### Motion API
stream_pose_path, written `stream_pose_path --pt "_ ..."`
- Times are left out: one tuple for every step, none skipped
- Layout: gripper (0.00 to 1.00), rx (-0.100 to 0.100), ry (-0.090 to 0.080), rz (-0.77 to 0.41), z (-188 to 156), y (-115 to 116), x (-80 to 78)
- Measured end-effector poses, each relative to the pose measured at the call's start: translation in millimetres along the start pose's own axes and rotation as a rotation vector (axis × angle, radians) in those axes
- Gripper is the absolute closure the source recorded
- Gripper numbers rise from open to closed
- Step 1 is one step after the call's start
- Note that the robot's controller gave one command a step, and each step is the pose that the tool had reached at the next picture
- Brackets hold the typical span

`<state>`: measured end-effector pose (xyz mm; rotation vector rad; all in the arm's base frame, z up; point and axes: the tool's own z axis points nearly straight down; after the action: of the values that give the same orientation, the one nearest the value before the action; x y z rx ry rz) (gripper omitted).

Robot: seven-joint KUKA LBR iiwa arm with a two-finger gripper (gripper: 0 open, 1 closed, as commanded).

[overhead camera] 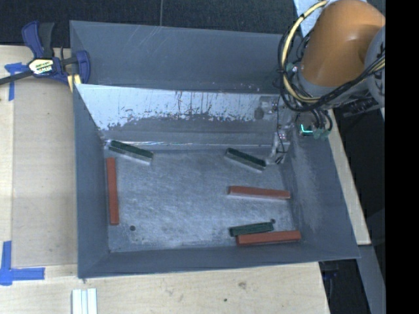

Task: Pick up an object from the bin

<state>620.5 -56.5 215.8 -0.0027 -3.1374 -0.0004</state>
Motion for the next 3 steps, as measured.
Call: stream_pose_path --pt "0.0 0.001 -0.009 -0.219 141.0 9.1 10.1" --pt "1.0 0.002 -0.017 -0.219 136.1 9.0 7.4" --pt "0.0 0.001 -0.01 -0.22 139.3 9.1 9.9"
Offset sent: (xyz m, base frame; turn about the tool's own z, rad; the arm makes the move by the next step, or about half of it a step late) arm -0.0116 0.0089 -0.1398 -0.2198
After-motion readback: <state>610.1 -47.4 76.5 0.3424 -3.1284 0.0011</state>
